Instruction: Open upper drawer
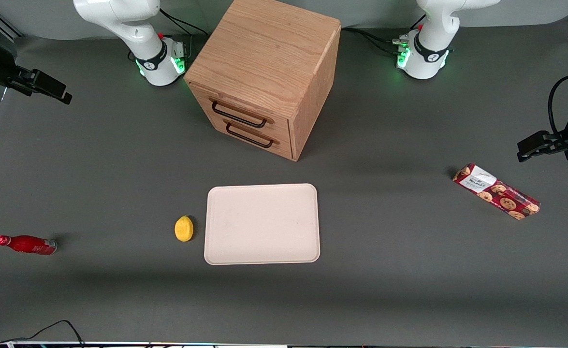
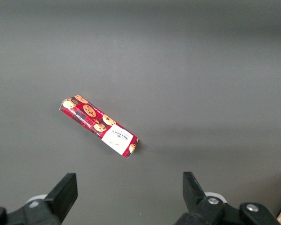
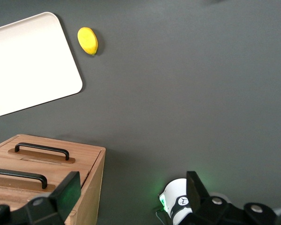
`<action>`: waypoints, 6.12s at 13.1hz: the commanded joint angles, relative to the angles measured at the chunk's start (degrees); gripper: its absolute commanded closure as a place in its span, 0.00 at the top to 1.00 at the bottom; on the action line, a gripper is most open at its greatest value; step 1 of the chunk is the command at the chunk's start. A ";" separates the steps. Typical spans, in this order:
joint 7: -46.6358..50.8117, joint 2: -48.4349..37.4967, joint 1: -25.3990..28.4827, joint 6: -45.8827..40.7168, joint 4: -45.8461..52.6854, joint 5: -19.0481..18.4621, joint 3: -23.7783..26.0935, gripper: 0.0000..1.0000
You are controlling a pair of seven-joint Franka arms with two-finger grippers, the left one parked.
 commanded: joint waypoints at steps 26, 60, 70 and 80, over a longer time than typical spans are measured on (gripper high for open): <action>-38.53 13.00 1.23 1.96 0.14 22.31 17.14 1.00; -37.82 11.25 1.59 36.69 -27.11 18.62 27.77 1.00; -37.74 12.57 1.59 39.67 -27.46 15.38 27.86 1.00; -37.74 15.64 1.32 42.49 -26.93 12.12 27.25 1.00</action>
